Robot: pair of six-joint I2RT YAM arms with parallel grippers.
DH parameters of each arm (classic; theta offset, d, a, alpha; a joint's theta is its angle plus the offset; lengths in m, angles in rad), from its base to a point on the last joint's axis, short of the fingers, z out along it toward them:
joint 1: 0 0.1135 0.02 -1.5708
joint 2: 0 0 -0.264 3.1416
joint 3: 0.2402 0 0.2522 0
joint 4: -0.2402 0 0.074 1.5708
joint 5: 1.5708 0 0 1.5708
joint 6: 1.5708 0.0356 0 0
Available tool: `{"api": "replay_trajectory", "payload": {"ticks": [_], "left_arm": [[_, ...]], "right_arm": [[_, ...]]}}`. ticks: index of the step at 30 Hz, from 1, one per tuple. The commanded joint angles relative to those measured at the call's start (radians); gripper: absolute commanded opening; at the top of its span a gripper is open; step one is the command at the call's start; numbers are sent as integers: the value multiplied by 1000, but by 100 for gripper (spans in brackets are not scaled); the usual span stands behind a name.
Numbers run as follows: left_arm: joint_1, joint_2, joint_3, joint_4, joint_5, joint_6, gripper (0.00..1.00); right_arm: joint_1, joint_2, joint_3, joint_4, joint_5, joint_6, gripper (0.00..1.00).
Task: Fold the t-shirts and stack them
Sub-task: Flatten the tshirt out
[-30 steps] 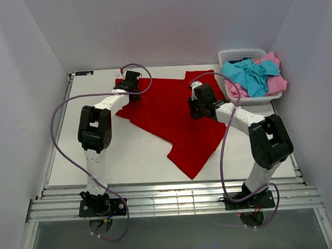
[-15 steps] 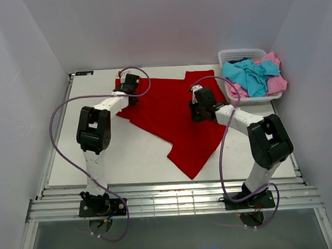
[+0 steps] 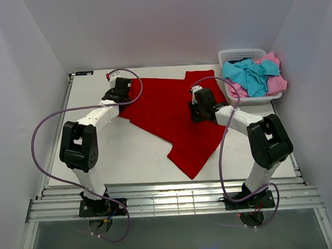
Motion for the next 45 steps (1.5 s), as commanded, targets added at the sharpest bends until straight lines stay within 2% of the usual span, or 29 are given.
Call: {"api": "replay_trajectory", "payload": {"ticks": [1,3,4,6,8,20,23,26,27,28,31,36,39,45], "left_arm": [[0,9,7,36,29,-12,22],[0,27,32,54,49,-3,43],[0,46,41,60,75,-2,62],[2,69,78,70,93,8,72],[2,112,104,71,109,20,73],[11,248,213,65,107,41,66],[14,265,221,65,104,43,60],[16,265,222,67,93,45,38],[16,261,216,70,89,41,28],[16,257,213,70,81,43,13],[16,254,209,71,79,48,2],[16,224,178,54,67,25,0],[16,124,75,48,36,-32,0],[16,-140,-225,57,10,-115,0]], "right_arm": [[10,-10,-18,35,1,11,32],[10,-16,-22,30,10,8,33],[10,-16,-23,30,11,10,33],[10,-24,-28,30,16,7,33],[10,-30,-31,30,16,7,33],[8,-46,-37,21,39,-1,33],[10,-41,-40,24,37,-1,33],[10,-30,-40,26,37,-1,33],[10,-29,-40,27,36,0,33],[10,-26,-40,27,36,-1,33],[10,-19,-42,30,30,0,33],[8,-24,-48,32,30,2,33],[10,-21,-45,32,28,0,33],[11,-12,-38,49,-4,11,33]]}}
